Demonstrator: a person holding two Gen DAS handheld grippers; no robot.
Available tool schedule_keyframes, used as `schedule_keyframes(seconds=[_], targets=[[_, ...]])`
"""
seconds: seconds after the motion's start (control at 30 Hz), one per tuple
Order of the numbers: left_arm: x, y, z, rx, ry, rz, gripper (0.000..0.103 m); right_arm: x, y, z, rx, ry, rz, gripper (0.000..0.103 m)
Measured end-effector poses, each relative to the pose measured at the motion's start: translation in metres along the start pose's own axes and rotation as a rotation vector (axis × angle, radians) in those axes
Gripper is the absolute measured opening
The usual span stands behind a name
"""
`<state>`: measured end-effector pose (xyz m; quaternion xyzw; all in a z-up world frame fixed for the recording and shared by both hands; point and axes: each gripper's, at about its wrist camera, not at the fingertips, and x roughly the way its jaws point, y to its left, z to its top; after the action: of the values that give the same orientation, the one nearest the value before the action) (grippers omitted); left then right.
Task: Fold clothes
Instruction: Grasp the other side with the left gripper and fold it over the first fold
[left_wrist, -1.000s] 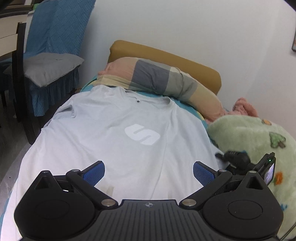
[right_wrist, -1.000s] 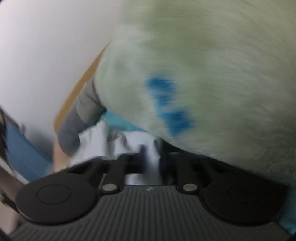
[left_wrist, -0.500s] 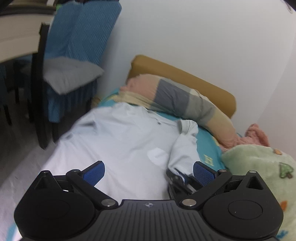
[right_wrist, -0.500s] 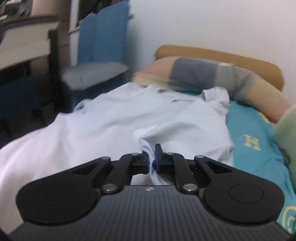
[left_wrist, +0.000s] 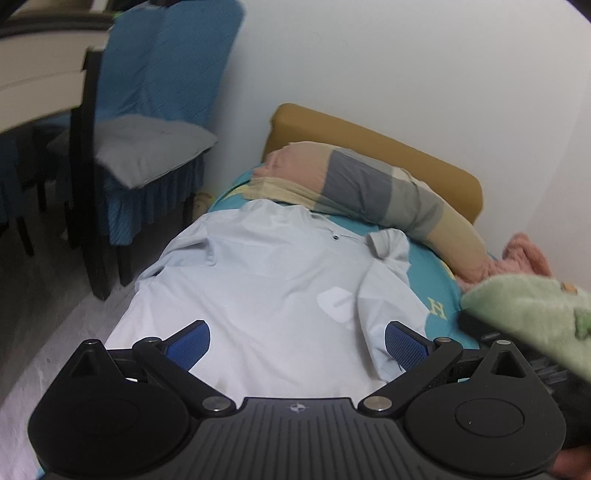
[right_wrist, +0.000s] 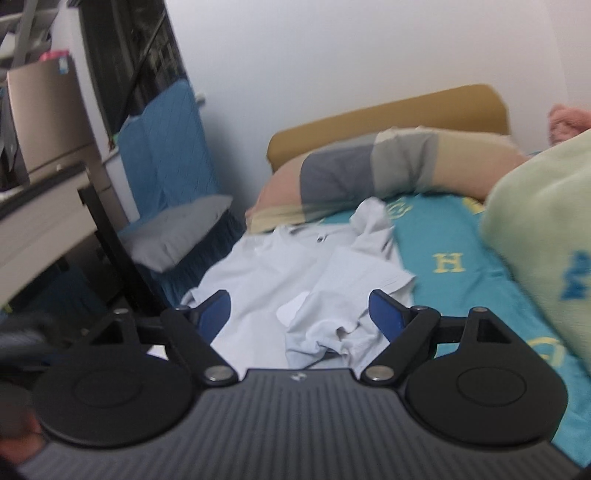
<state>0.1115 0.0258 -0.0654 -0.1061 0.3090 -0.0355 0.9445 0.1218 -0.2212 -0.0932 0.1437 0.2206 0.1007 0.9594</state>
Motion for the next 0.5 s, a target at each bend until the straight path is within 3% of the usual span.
schedule_keyframes(seconds=[0.13,0.27,0.5], targets=[[-0.006,-0.021,-0.013,0.120,-0.009,0.000,0.102,-0.058,-0.005,-0.001,0.021,0.004,-0.064,0.083],[0.000,-0.044,-0.031,0.210,0.039,-0.026,0.101,-0.107,-0.016,-0.015,0.065,0.000,-0.132,0.083],[0.049,-0.094,-0.048,0.484,0.019,0.043,0.096,-0.113,-0.039,-0.021,0.120,-0.074,-0.235,0.083]])
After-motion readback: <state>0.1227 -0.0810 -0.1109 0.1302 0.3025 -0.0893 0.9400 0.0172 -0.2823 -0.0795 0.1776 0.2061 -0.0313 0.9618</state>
